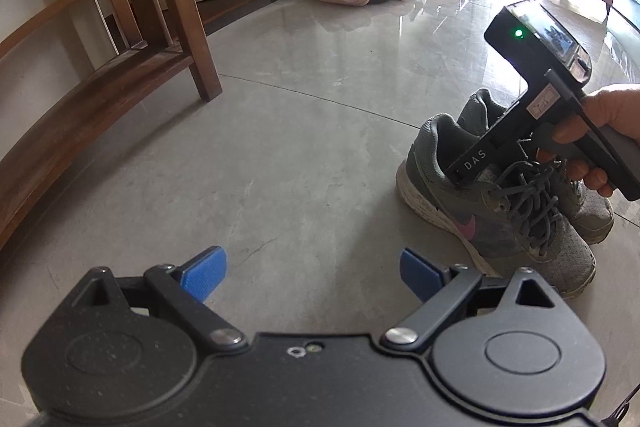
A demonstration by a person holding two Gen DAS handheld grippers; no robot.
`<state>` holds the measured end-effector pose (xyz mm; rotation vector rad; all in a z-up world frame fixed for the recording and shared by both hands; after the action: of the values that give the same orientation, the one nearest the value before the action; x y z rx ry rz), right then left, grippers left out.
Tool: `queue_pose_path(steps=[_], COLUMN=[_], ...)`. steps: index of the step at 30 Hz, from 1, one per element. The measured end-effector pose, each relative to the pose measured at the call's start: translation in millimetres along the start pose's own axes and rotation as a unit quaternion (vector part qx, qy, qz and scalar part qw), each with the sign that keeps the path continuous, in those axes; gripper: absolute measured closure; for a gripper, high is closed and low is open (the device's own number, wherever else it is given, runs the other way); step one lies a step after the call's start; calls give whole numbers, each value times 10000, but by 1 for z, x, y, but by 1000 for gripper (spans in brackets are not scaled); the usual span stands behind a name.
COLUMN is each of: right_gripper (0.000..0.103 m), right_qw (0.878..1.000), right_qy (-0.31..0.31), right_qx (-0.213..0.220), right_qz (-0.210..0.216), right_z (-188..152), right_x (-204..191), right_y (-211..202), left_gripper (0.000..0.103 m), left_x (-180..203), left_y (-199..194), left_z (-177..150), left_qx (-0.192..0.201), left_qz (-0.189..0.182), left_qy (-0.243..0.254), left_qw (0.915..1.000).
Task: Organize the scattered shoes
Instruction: 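Carry both grey sneakers with the right tool toward the wooden shoe rack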
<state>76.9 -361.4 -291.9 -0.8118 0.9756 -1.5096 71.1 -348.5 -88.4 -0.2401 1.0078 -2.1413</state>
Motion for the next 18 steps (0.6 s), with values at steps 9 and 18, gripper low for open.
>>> queue_pose_path(steps=[9,18], right_gripper=[70,73], right_qw=[9977,9857], right_qy=[-74,3], right_qx=[667,1687], right_qz=[47,-22], right_z=[-16,-37], right_x=[9,8], right_y=[-15,-33], left_gripper=[9,9], left_x=[-2,-4], left_y=[-1,-4], left_z=[4,4], left_qx=[18,84], left_qz=[-21,-125], left_qy=[-23,-71], left_qw=[10000,9999])
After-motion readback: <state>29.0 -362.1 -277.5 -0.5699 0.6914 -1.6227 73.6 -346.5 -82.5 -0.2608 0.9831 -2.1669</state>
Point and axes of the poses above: each gripper's, at about its wrist camera, not at the fingertips, and y roughly the way its jaws point, x to its right, z to its top, the point moved 4 cm from there along y, roughly the way its jaws point, and after that the axes turned 4 degrees about x, right-handed, at the moved point
